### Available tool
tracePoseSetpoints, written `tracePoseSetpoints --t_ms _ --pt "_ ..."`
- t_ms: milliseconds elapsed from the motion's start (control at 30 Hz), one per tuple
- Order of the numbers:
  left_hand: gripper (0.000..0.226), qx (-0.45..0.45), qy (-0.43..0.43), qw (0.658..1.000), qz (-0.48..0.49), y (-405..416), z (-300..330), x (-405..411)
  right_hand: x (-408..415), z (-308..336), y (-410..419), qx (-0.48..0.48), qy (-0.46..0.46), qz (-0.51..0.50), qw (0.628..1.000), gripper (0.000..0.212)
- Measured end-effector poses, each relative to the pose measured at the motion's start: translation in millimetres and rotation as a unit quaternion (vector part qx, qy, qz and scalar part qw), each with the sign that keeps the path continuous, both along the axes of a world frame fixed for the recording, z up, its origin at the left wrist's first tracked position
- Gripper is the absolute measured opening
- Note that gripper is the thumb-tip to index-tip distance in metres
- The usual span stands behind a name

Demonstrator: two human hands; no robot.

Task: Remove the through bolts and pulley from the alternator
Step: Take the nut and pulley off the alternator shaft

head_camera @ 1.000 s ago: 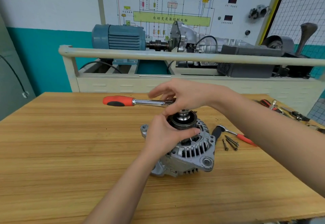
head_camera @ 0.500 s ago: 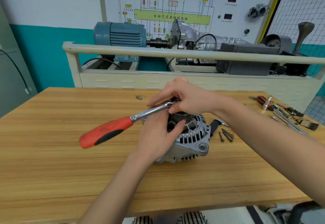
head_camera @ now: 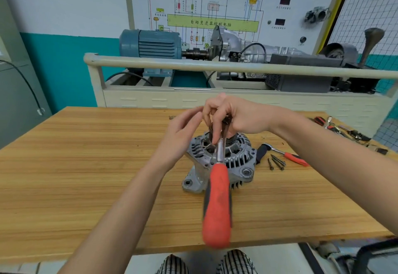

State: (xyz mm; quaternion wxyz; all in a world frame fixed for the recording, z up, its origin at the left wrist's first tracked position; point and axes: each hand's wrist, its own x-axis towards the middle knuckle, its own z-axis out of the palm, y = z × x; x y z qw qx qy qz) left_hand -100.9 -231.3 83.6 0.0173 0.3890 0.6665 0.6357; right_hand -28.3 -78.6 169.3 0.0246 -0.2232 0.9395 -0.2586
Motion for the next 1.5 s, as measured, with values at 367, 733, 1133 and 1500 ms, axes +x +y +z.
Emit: tracePoseSetpoints --t_ms 367,733,1133,1500 --pt "0.019 0.051 -0.069 0.996 -0.013 49 9 9 10 12 1 0.012 0.133 -0.223 0.966 0.016" --pt "0.038 0.053 -0.106 0.993 0.023 58 -4 9 12 8 -14 0.152 0.098 -0.309 0.934 0.045" --pt "0.043 0.039 -0.111 0.993 0.018 63 -5 11 3 27 18 0.174 0.048 -0.19 0.965 0.068" --pt "0.059 0.048 -0.136 0.99 0.006 61 -6 4 -16 19 25 0.08 0.063 -0.102 0.989 0.055"
